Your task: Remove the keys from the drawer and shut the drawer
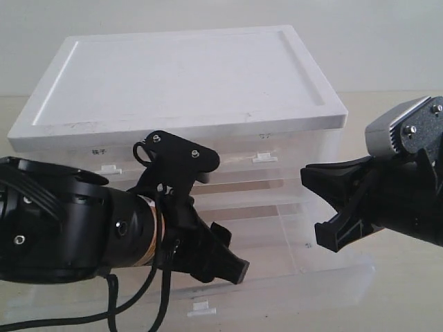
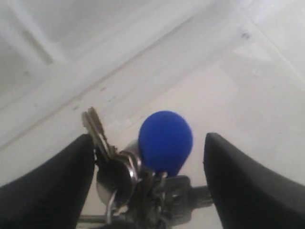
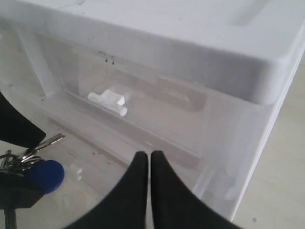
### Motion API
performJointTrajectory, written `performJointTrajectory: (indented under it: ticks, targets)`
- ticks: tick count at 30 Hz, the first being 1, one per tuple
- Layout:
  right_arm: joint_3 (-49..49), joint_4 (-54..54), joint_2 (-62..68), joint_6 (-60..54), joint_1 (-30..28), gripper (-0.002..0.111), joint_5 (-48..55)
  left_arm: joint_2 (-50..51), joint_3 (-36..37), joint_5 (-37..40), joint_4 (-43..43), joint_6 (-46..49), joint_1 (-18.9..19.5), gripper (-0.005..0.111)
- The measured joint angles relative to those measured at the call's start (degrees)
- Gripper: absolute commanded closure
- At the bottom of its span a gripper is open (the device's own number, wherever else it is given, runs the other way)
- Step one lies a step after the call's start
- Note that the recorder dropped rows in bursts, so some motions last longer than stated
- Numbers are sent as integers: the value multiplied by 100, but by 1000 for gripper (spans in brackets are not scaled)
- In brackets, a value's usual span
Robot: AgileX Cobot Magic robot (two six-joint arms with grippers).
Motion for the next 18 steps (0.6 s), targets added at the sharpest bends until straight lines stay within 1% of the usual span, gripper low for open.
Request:
performJointTrajectory:
  ticks: [1, 3, 5, 7, 11, 13, 14, 18]
  targets:
    - [0, 0, 0, 0, 0, 108, 0, 0, 0, -96, -26, 0, 0, 50]
    - [0, 0, 0, 0, 0, 108, 0, 0, 0, -286, -52, 0, 0, 58]
    - [0, 0, 0, 0, 0, 108, 0, 0, 0, -325, -63, 11, 0, 71]
    - [0, 0, 0, 0, 0, 108, 0, 0, 0, -187, -63, 39, 0, 81]
    - [0, 0, 0, 5, 0, 108, 0, -11, -11, 218, -63, 147, 0, 92]
    - [0, 0, 0, 5, 0, 108, 0, -23, -11, 328, -63, 266, 0, 100]
    - [0, 0, 0, 5, 0, 108, 0, -23, -11, 366, -63, 348, 0, 102]
    - [0, 0, 0, 5, 0, 108, 0, -23, -11, 339, -75, 472, 10, 102]
